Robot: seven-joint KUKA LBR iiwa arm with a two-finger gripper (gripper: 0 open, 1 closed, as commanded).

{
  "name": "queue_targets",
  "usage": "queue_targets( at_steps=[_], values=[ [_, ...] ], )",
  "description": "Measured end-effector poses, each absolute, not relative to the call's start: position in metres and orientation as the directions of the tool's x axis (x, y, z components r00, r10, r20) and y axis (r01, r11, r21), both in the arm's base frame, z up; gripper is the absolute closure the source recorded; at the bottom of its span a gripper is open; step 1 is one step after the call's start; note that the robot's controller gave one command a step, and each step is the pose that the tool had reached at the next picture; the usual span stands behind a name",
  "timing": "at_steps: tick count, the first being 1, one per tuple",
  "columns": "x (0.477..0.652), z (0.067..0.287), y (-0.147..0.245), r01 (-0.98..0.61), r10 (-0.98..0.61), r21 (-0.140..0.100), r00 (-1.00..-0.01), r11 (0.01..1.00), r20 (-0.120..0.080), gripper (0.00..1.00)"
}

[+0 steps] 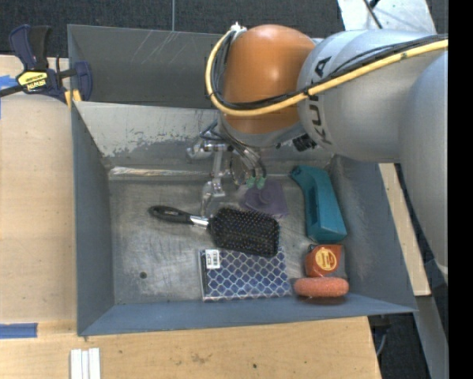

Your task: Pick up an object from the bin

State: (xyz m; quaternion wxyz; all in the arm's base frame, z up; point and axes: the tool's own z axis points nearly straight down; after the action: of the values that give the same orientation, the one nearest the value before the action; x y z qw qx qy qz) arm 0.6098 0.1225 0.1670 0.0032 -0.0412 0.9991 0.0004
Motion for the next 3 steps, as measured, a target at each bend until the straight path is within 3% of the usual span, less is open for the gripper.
queue_targets(
  at_steps=[1,2,3],
  values=[
    [0.559,0.158,0.101,-0.019,-0.019,0.000,-1.000,1.000,0.004,0.00],
    [0.578,0.140,0.069,-0.259,-0.259,0.000,-0.966,0.966,-0.005,0.00],
    [0.594,0.096,0.041,-0.012,-0.012,0.002,-1.000,1.000,0.000,0.00]
  ],
)
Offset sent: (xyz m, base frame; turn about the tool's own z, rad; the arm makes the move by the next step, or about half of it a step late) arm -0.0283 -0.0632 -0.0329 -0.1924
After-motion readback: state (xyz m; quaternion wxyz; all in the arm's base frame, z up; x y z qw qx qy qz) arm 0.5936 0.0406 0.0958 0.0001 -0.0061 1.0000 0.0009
